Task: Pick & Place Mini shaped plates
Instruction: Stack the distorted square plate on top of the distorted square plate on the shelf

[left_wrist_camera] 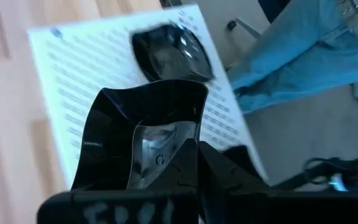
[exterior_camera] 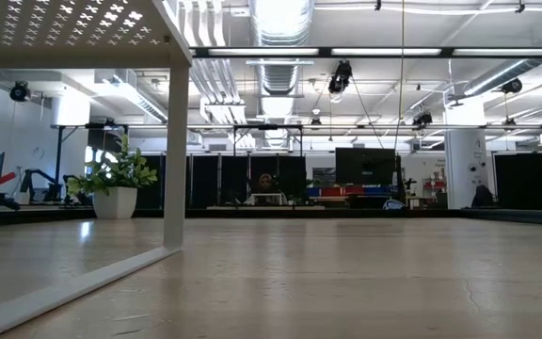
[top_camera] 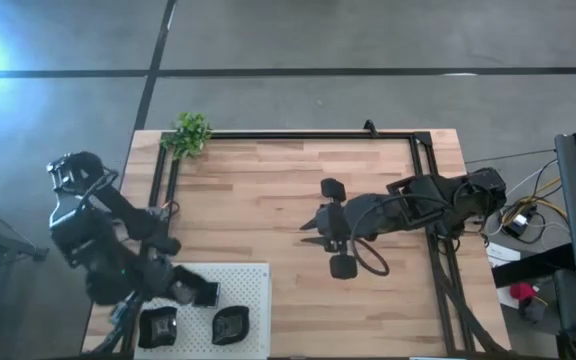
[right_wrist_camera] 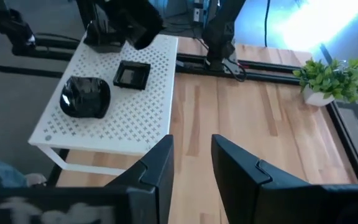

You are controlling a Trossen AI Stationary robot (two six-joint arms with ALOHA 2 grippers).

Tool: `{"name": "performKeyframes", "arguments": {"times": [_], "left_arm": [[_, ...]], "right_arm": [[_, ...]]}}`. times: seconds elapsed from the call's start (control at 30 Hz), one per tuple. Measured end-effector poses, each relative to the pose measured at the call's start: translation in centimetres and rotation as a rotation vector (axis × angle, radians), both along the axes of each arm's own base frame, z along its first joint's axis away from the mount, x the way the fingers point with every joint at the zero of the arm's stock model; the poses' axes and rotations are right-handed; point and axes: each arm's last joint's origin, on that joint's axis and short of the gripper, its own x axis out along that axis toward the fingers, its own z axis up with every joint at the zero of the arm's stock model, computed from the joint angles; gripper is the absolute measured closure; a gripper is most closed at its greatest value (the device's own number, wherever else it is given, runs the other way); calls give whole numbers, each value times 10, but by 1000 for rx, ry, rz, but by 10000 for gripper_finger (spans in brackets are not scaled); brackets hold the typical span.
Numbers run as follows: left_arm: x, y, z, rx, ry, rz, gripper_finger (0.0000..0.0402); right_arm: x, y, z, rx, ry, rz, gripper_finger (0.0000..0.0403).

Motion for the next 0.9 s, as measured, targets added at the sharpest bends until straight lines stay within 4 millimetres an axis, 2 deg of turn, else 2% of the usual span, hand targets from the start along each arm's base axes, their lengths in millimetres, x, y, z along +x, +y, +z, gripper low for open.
{"name": "performKeyframes", "arguments": {"times": [0.2,0.43,0.67,0.9], "left_arm": [[-17,-27,-7,-34,75,-12,401],[-30,-45,-14,33,83,-272,402],[-31,-56,-20,164,-34,-552,402],[-29,-64,-28,183,-12,-663,402]], "right_arm": [[0,0,1,-19,-4,12,308],[1,-4,1,-27,-6,-6,308],[3,-12,1,-14,-8,-39,307],[4,-14,1,-14,-7,-45,310]]}}
